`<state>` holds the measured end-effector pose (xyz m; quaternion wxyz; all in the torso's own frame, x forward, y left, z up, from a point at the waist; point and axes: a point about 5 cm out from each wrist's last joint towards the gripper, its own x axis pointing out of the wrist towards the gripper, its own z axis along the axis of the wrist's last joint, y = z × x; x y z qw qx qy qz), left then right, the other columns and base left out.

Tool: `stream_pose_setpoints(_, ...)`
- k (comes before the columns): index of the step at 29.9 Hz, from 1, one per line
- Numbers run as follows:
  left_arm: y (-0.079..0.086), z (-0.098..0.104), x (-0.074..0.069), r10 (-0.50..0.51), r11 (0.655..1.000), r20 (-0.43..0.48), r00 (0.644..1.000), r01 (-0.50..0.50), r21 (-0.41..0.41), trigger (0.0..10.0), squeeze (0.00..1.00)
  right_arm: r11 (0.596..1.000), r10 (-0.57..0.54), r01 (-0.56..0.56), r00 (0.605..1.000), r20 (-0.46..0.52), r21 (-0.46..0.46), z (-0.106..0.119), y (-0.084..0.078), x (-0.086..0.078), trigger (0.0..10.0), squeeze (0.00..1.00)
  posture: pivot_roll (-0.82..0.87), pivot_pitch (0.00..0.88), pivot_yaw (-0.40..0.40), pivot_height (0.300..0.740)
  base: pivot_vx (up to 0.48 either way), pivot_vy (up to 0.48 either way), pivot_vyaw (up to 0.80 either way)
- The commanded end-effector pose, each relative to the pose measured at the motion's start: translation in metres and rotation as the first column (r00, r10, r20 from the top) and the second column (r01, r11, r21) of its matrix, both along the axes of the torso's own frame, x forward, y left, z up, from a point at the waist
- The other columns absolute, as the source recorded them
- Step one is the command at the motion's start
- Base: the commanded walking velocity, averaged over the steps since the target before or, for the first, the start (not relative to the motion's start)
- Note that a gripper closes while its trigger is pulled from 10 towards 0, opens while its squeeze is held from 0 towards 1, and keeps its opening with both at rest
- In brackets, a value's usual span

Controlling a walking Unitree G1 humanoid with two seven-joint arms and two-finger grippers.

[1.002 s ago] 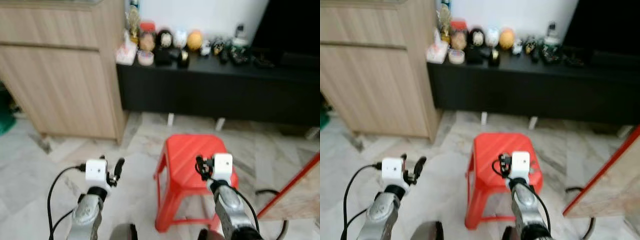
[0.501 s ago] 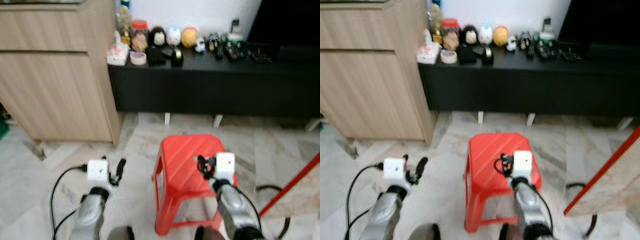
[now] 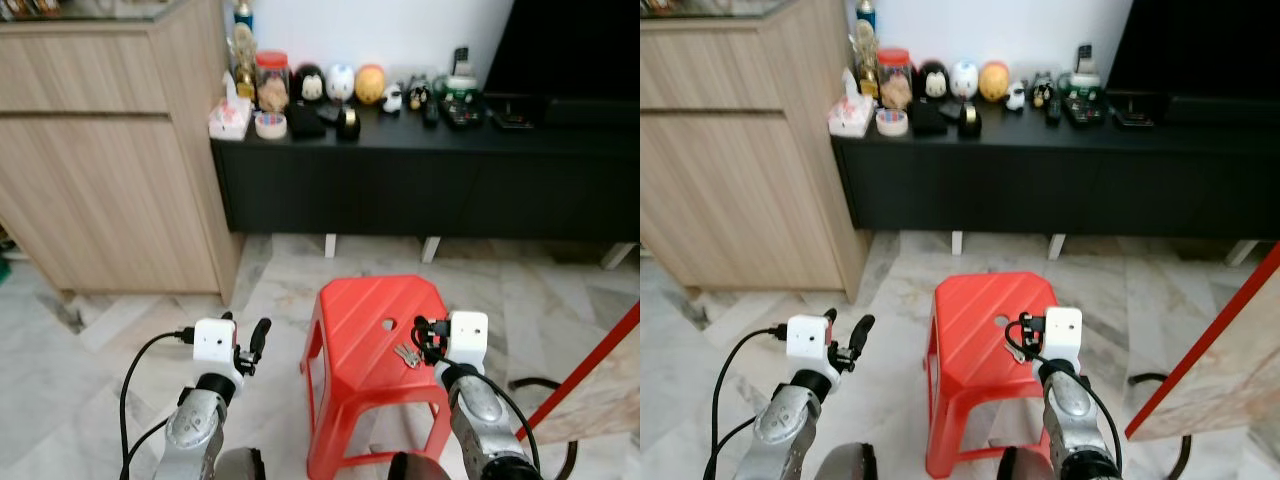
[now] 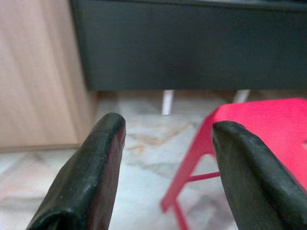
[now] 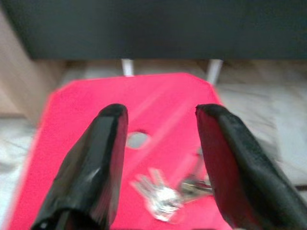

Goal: Hang keys on a hook

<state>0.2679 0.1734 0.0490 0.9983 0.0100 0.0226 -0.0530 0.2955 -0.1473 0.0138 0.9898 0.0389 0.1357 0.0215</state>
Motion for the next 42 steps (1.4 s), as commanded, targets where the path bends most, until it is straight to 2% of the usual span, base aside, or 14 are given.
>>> stream_pose_setpoints(1,-0.0028,0.0007,0.0014,-0.007,1.000,0.000,1.000,0.007,-0.007,10.0,0.00,1.000,-0.012,0.012,1.000,0.004,-0.009,0.0014,-0.0063,0.0013,10.0,0.00,0.11,0.000,-0.047,0.598,0.262,0.000,0.00)
stream_pose_setpoints(42,0.0038,0.0040,0.0020,0.004,1.000,0.009,1.000,-0.004,0.024,10.0,0.00,0.999,0.026,-0.026,1.000,0.011,-0.038,0.0016,-0.0024,0.0010,10.0,0.00,0.11,0.000,-0.046,0.598,0.292,0.000,0.00)
